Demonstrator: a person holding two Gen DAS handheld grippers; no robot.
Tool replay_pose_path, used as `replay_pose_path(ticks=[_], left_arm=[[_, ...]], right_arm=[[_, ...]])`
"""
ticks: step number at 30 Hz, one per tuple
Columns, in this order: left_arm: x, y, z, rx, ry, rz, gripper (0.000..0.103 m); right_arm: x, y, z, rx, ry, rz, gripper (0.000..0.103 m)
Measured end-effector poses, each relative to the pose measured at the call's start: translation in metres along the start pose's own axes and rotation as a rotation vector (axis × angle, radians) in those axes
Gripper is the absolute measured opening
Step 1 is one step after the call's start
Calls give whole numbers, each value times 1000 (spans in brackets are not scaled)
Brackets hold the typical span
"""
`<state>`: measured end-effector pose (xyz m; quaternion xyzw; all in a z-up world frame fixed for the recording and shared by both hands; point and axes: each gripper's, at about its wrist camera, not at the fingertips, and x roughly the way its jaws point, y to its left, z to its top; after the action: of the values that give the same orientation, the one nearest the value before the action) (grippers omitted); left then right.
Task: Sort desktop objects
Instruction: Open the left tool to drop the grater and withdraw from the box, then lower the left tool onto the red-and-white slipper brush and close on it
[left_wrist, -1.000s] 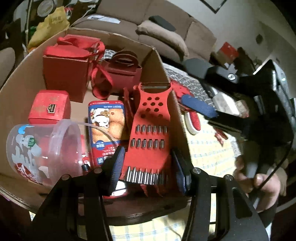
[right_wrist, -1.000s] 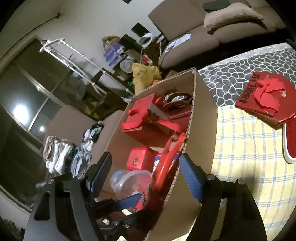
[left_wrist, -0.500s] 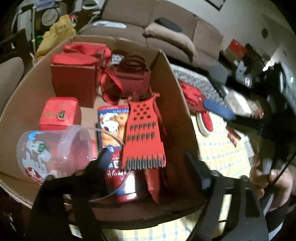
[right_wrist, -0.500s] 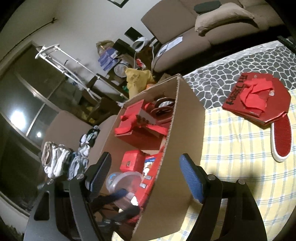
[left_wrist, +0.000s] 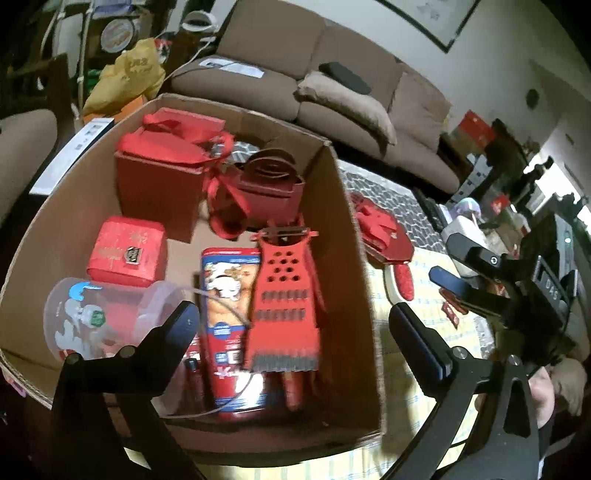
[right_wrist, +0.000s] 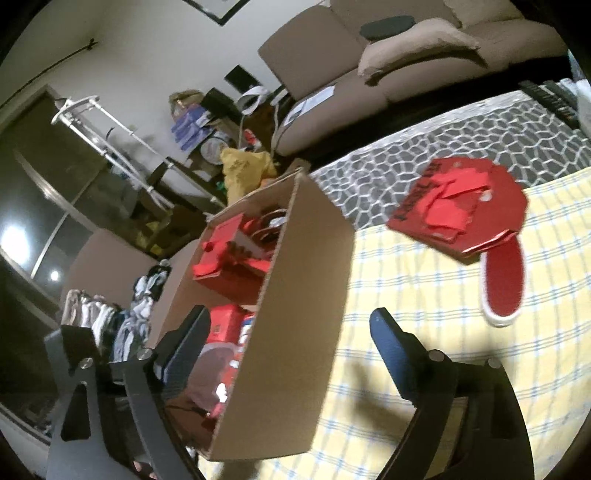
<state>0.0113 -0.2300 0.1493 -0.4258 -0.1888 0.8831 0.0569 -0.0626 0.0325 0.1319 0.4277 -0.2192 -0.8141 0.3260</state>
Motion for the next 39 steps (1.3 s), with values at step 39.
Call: replay_pose_path(ticks=[39], left_arm=[[112,-169,-52,317,140,-47,103]], right_arm=[[-131,-216,1,128,-64,-442,101]])
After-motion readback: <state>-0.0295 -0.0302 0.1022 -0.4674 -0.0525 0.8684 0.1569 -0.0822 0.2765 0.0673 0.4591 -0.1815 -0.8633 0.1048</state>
